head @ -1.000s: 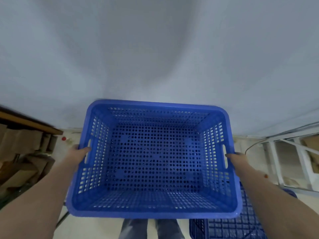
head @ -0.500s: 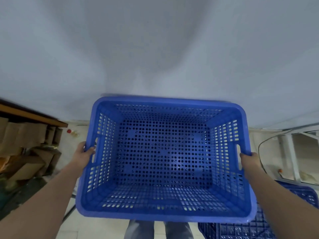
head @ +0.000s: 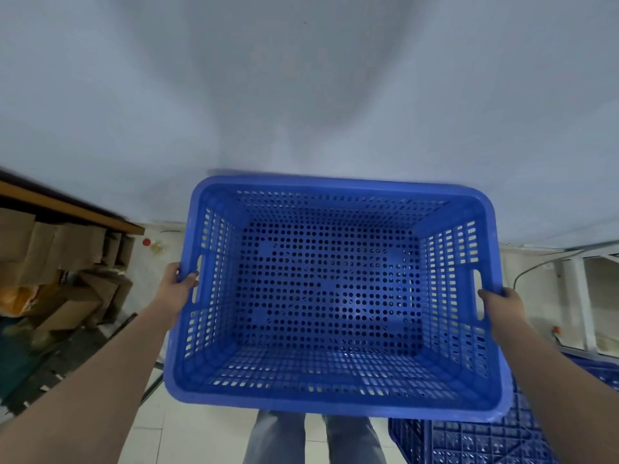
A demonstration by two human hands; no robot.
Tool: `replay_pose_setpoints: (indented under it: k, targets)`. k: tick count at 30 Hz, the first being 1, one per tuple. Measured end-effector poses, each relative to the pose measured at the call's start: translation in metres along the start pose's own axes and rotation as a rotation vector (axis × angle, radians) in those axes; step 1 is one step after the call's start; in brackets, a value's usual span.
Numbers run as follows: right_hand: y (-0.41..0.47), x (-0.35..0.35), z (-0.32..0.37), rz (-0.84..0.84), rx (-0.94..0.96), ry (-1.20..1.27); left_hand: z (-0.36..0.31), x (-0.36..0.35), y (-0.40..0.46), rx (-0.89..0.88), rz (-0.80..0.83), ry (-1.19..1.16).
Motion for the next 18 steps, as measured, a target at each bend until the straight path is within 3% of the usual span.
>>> replay_pose_setpoints:
  k: [11, 18]
  targets:
    - [-0.009, -0.013, 0.003, 0.160, -0.007, 0.053, 0.007, 0.020, 0.001, 0.039, -0.063, 0.022]
    - [-0.004, -0.012, -0.007, 0.124, -0.049, 0.103, -0.001, 0.017, 0.006, 0.028, -0.054, 0.062]
Point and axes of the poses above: each hand's wrist, its own y-axis towards the middle knuckle, its own x-axis out of the back of the hand, z = x × y, the point moved 8 cm from there along y, towards the middle knuckle, and after that the axes turned 12 degrees about y, right-handed, at the moved point
